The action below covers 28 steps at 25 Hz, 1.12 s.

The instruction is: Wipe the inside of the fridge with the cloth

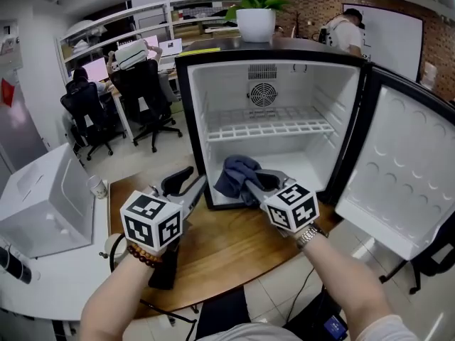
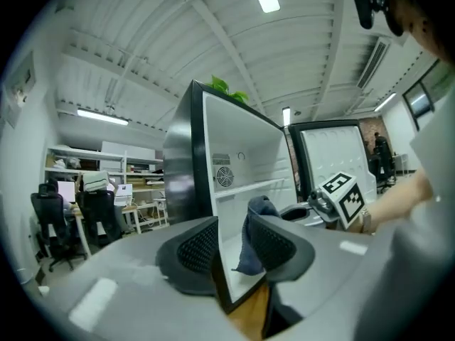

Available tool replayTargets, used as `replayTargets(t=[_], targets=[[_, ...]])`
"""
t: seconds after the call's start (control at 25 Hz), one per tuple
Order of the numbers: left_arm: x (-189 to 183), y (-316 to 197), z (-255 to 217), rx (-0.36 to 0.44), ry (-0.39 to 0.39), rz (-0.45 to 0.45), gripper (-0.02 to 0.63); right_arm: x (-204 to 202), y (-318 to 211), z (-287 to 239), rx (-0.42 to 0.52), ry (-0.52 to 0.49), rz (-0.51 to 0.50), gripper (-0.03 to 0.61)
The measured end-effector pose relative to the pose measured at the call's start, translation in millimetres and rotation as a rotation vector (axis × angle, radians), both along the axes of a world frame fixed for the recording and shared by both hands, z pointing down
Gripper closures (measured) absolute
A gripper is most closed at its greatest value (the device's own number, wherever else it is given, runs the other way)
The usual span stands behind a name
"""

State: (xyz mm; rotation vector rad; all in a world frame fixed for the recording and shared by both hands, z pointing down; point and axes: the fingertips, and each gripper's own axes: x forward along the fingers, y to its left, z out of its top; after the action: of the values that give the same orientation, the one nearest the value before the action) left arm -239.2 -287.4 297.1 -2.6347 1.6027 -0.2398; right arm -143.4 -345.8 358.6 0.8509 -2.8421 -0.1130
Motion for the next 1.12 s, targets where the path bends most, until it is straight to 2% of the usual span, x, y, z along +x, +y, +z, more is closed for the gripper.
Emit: replayTargets(t=[0.28, 0.64, 1.12], targets=[[-11.5, -18.9, 8.7, 0.016, 0.028, -0.065, 0.417, -40.1, -4.9, 3.1, -0.022, -0.046, -0.046, 0.515], [-6.7, -33.7, 18.5, 0.018, 0.039, -0.056, 0.402, -75.1, -23.5, 11.3, -0.072, -0.077, -0.051, 0.515], [-6.5, -41.4, 17.4, 0.03, 0.045, -0.077, 0.402, -84.8, -58.3, 14.4, -0.129, -0.122, -0.001, 0.518]])
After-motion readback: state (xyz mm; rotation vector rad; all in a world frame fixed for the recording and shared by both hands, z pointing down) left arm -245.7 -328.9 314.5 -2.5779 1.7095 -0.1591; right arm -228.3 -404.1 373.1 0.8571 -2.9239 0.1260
